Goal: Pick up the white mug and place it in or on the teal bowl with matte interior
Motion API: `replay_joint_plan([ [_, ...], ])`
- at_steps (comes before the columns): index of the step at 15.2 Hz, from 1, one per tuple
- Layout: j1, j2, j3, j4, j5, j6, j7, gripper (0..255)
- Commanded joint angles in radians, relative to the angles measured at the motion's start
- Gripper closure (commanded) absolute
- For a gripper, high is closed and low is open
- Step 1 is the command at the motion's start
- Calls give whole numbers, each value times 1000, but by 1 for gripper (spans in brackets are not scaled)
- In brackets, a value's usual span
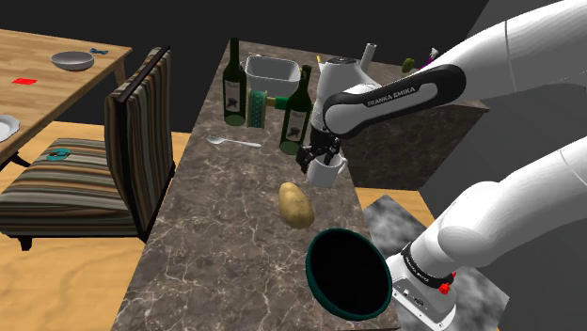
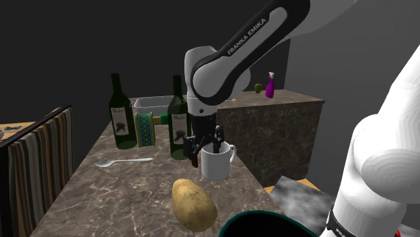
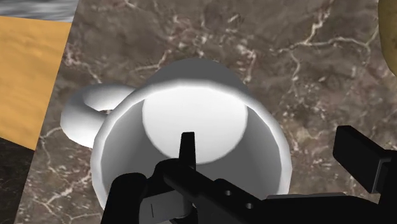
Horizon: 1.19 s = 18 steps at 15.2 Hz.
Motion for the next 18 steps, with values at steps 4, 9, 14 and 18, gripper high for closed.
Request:
replay_joint_plan([
  [4,0,1,0,0,0,1,0,0],
  [9,0,1,0,0,0,1,0,255],
  [14,0,1,0,0,0,2,1,255],
  [18,1,-35,-3,25,3,-60,-2,255],
])
